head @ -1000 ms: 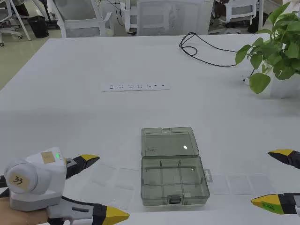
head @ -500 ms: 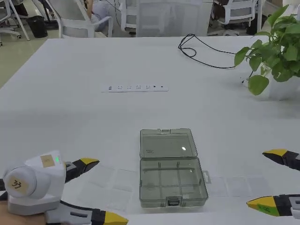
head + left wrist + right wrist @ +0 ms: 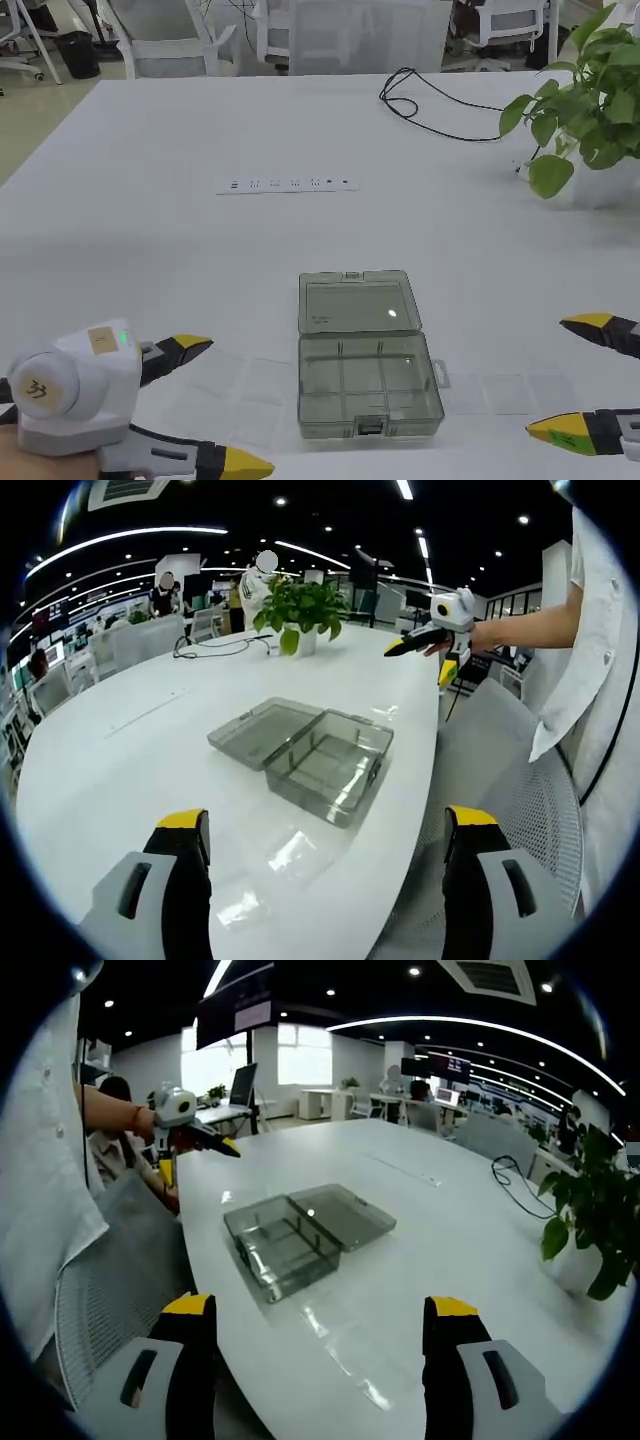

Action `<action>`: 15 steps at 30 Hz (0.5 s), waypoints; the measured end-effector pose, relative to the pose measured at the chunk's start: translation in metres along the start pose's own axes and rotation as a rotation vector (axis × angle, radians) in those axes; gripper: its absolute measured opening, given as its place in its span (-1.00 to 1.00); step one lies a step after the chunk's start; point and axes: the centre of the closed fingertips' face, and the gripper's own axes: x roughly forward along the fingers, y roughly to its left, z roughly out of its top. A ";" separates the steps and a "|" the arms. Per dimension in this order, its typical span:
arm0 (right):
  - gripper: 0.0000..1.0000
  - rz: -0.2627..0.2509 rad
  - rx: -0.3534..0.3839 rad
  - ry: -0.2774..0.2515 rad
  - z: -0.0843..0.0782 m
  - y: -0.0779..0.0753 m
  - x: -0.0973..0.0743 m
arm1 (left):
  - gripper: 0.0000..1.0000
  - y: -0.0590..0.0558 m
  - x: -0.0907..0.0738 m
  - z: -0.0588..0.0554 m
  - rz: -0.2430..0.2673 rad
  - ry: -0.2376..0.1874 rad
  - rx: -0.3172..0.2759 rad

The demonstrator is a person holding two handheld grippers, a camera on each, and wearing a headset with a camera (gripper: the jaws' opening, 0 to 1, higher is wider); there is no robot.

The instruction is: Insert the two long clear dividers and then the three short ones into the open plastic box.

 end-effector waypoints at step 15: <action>0.71 0.001 0.005 -0.007 0.000 0.000 0.002 | 0.96 0.002 0.002 -0.004 0.000 0.015 -0.002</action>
